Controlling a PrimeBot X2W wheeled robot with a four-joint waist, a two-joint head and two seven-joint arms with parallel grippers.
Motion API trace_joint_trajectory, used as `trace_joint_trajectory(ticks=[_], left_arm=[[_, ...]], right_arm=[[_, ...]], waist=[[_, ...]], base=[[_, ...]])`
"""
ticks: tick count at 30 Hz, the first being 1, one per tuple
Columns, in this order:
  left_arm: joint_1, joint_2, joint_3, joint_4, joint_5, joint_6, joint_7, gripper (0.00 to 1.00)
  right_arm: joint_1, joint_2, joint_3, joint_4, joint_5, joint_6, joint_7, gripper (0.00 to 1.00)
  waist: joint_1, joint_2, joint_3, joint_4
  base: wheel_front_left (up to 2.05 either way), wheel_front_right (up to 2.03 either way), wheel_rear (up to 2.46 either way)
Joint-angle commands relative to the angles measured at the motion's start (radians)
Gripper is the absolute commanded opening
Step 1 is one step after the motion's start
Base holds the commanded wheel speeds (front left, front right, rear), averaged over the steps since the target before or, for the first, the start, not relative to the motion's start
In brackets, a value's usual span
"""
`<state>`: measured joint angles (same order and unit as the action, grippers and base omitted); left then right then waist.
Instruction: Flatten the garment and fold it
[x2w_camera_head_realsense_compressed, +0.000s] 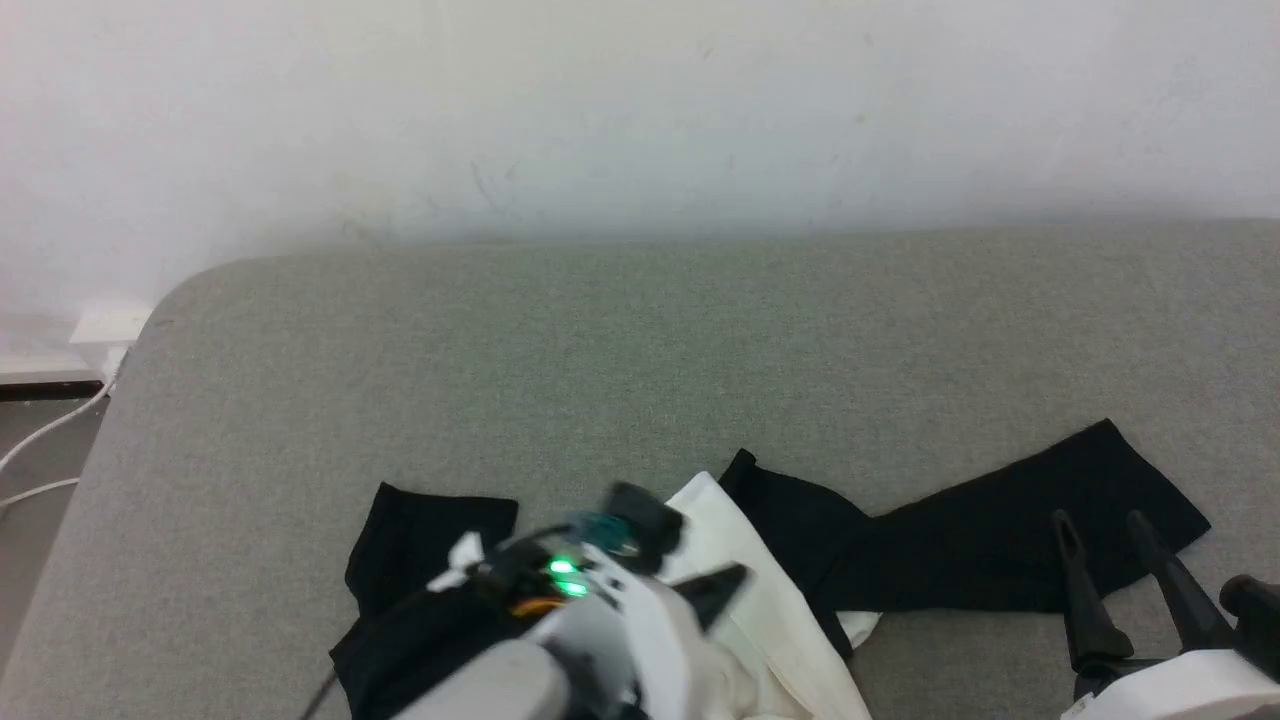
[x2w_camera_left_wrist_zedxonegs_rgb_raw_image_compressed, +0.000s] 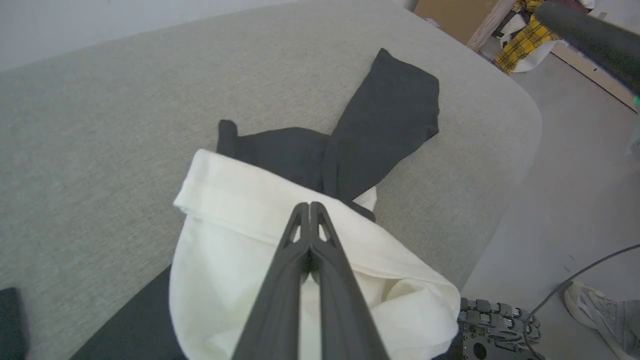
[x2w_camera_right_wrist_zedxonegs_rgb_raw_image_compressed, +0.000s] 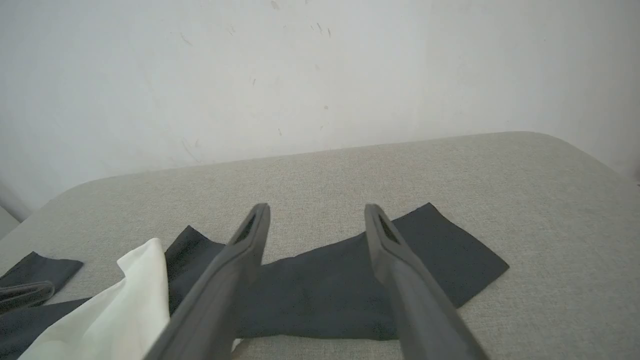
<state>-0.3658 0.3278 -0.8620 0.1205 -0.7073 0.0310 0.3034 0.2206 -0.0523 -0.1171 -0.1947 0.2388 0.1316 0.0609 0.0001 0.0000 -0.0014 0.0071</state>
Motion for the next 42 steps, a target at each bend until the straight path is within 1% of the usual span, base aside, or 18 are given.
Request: trace_joint_trajectory(ticks=[1, 3, 5, 8, 15, 17, 19, 20, 21, 25, 27, 29, 31, 33, 38, 42], left_arm=[[-0.011, -0.030, -0.038, -0.040, 0.019, -0.022, 0.005, 0.00], [-0.006, -0.046, -0.082, -0.067, 0.035, -0.031, 0.028, 0.00], [0.006, -0.052, -0.107, -0.078, 0.041, -0.031, 0.043, 0.00], [0.021, -0.051, -0.121, -0.097, 0.051, -0.022, 0.038, 0.00], [0.061, -0.037, -0.153, -0.145, 0.054, -0.022, 0.041, 0.00], [0.072, -0.032, -0.142, -0.158, 0.052, -0.006, 0.029, 0.00], [0.081, -0.026, -0.113, -0.168, 0.049, 0.024, 0.009, 0.00], [0.085, -0.022, -0.093, -0.172, 0.047, 0.045, -0.002, 0.60], [0.090, -0.016, -0.069, -0.176, 0.046, 0.068, -0.017, 1.00], [0.109, 0.023, 0.040, -0.182, 0.024, 0.153, -0.061, 1.00], [0.115, 0.049, 0.086, -0.171, 0.002, 0.177, -0.063, 1.00], [0.118, 0.070, 0.118, -0.144, -0.029, 0.184, -0.047, 1.00], [0.118, 0.083, 0.138, -0.104, -0.067, 0.176, -0.021, 1.00], [0.111, 0.088, 0.140, -0.059, -0.097, 0.155, 0.009, 1.00], [0.087, 0.065, 0.118, 0.037, -0.150, 0.093, 0.068, 1.00], [0.072, 0.043, 0.093, 0.099, -0.172, 0.060, 0.111, 1.00]], right_arm=[[-0.010, 0.002, -0.004, 0.003, 0.003, -0.001, -0.002, 1.00], [-0.014, 0.002, -0.002, 0.007, 0.002, -0.001, -0.001, 1.00], [-0.018, 0.002, 0.004, 0.009, 0.004, -0.001, -0.002, 1.00], [-0.020, 0.002, 0.003, 0.009, 0.000, -0.001, -0.003, 1.00], [-0.018, 0.002, -0.003, 0.008, -0.007, -0.001, -0.003, 1.00], [-0.019, 0.002, -0.002, 0.008, -0.007, -0.001, -0.003, 1.00], [-0.019, 0.002, 0.000, 0.008, -0.007, -0.001, -0.004, 1.00], [-0.020, 0.002, 0.002, 0.009, -0.006, -0.001, -0.005, 1.00], [-0.019, 0.002, 0.003, 0.010, -0.006, -0.001, -0.005, 1.00], [-0.013, 0.002, 0.003, 0.013, -0.001, -0.001, -0.008, 1.00], [-0.013, 0.002, 0.003, 0.014, 0.002, -0.001, -0.008, 1.00], [-0.013, 0.002, 0.004, 0.015, 0.003, -0.001, -0.008, 1.00], [-0.017, 0.002, 0.005, 0.016, 0.003, -0.001, -0.008, 1.00], [-0.022, 0.002, 0.008, 0.017, 0.003, -0.001, -0.007, 1.00], [-0.031, 0.002, 0.018, 0.022, 0.001, -0.001, -0.004, 1.00], [-0.031, 0.002, 0.020, 0.025, -0.012, -0.001, -0.002, 1.00]], waist=[[-0.0001, 0.0000, -0.002, 0.003], [-0.0001, 0.0000, -0.005, 0.002], [-0.0001, 0.0000, -0.004, -0.002], [-0.0001, 0.0000, -0.002, -0.005], [-0.0001, 0.0000, 0.000, -0.001], [-0.0001, 0.0000, -0.001, 0.001], [-0.0001, 0.0000, -0.001, 0.002], [-0.0001, 0.0000, -0.001, 0.002], [-0.0001, 0.0000, -0.002, 0.002], [-0.0001, 0.0000, -0.001, 0.007], [-0.0001, 0.0000, 0.002, 0.010], [-0.0001, 0.0000, 0.005, 0.015], [-0.0001, 0.0000, 0.009, 0.019], [-0.0001, 0.0000, 0.012, 0.021], [-0.0001, 0.0000, 0.016, 0.016], [-0.0001, 0.0000, 0.017, 0.006]], base=[[0.00, 0.00, 0.00], [0.00, 0.00, 0.00], [0.00, 0.00, 0.00], [0.00, 0.00, 0.00], [0.00, 0.00, 0.00], [0.00, 0.00, 0.00], [0.00, 0.00, 0.00], [0.00, 0.00, 0.00], [0.00, 0.00, 0.00], [0.00, 0.00, 0.00], [0.00, 0.00, 0.00], [0.00, 0.00, 0.00], [0.00, 0.00, 0.00], [0.00, 0.00, 0.00], [0.00, 0.00, 0.00], [0.00, 0.00, 0.00]])
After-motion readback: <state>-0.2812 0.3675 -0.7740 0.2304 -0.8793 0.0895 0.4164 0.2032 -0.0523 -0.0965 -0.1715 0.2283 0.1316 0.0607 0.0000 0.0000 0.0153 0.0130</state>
